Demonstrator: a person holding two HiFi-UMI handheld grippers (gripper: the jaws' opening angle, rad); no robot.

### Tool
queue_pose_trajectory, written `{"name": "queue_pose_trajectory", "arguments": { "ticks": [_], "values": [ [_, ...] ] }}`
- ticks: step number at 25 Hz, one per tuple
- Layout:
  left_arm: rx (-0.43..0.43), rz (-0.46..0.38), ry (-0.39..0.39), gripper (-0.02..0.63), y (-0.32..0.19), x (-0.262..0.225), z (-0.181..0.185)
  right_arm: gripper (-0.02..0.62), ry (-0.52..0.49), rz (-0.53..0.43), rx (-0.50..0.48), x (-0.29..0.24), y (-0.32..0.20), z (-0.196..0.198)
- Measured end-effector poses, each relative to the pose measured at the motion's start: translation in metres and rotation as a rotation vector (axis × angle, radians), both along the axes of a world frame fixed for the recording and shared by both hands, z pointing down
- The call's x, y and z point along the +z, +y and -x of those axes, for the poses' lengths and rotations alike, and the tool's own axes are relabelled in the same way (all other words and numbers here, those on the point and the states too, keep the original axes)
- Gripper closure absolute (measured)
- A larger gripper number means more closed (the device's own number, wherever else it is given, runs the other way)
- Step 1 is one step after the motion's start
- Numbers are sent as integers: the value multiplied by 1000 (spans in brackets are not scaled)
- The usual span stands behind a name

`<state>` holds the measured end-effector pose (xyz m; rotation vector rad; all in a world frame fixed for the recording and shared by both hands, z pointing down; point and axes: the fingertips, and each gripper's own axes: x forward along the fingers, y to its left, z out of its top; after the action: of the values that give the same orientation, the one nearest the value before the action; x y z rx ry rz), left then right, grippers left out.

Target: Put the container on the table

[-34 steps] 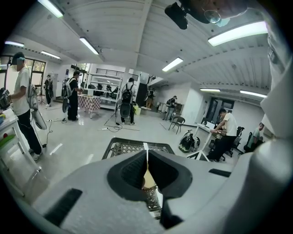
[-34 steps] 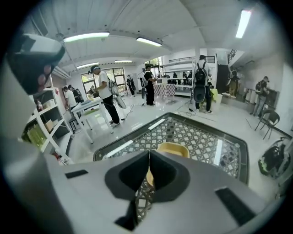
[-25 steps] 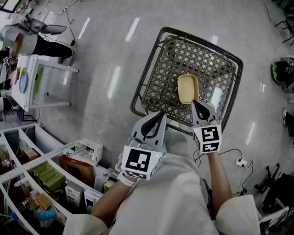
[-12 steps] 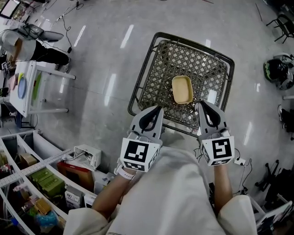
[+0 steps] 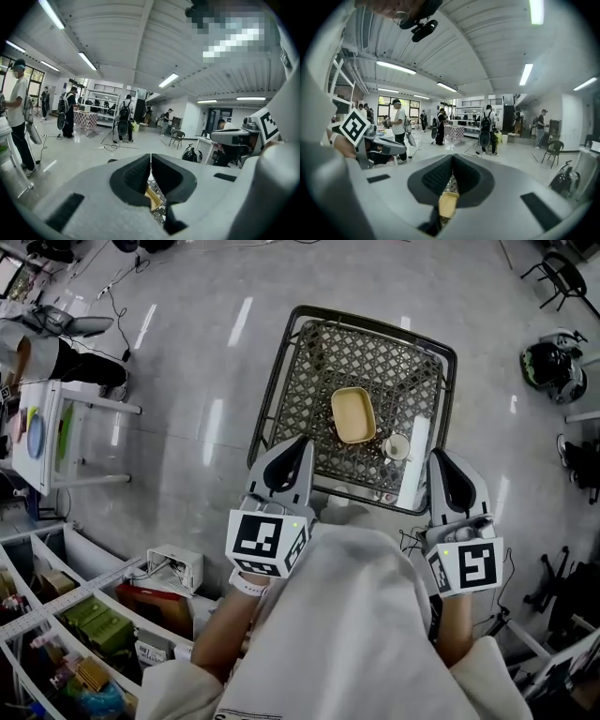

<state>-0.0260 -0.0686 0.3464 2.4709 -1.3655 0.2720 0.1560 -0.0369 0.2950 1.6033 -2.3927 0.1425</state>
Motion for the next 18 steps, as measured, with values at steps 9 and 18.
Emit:
{"name": "queue_pose_trajectory", "arguments": {
  "ticks": [9, 18],
  "values": [
    [22, -38, 11, 575, 2, -19, -6, 575, -23, -28, -5, -10, 13, -3],
    [58, -42, -14, 575, 12, -23, -25, 577, -15, -34, -73, -15, 26, 8]
  ]
}}
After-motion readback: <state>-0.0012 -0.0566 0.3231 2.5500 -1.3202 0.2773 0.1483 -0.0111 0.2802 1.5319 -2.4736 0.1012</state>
